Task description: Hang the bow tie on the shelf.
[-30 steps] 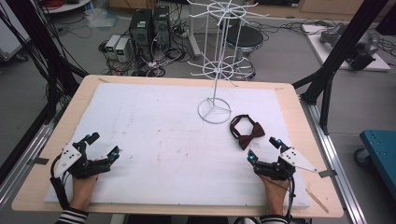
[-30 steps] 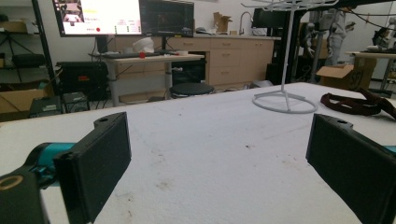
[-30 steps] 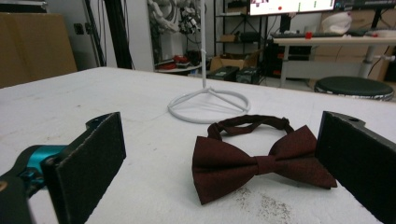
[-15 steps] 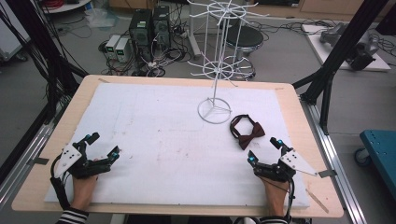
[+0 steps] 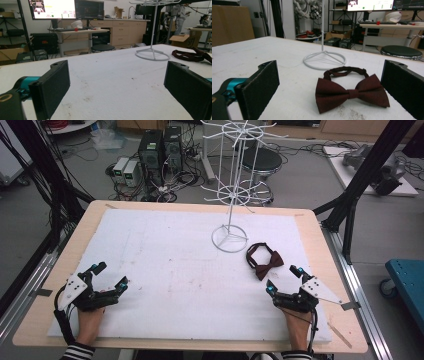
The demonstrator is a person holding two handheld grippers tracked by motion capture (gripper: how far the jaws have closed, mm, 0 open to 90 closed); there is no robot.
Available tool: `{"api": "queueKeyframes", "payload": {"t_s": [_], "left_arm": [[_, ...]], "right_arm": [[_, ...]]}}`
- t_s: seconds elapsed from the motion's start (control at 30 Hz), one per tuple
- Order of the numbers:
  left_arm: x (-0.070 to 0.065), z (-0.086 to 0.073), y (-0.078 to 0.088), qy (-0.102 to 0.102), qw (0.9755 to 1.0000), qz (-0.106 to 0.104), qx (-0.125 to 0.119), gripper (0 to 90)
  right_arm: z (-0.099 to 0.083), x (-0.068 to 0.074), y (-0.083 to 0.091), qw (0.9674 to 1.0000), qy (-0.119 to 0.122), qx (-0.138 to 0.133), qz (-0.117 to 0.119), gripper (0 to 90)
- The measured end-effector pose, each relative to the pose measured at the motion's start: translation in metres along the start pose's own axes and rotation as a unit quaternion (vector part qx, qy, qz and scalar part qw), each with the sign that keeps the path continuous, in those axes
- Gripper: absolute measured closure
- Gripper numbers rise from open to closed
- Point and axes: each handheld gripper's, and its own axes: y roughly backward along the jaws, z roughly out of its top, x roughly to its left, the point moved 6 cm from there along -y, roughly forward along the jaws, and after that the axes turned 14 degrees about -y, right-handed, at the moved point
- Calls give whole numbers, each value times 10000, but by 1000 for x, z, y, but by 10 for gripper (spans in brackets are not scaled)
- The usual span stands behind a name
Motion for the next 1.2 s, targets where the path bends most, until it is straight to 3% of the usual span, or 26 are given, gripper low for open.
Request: {"api": "queueKeyframes", "payload": {"t_s": [0.37,0.5,0.77,0.9,0.93,1.0,1.2], "left_arm": [[0,0,0,-16,10000,-8,-8,70],[0,0,0,-13,10000,-8,-6,70],[0,0,0,-12,10000,-16,-5,70],[0,0,0,-19,10000,-10,-8,70],[0,0,0,-19,10000,-10,-7,70],[0,0,0,-13,10000,-8,-8,70],[0,0,0,-18,10000,-7,-3,69]], "right_arm": [[31,0,-10,9979,297,535,220,12],[36,-1,-19,9939,474,941,317,12],[45,-2,-33,9860,629,1439,553,12],[47,-3,-38,9796,745,1717,738,12],[47,-4,-42,9737,904,1941,786,12],[47,-5,-45,9672,1019,2161,864,12],[51,-8,-54,9518,1289,2599,999,12]]}}
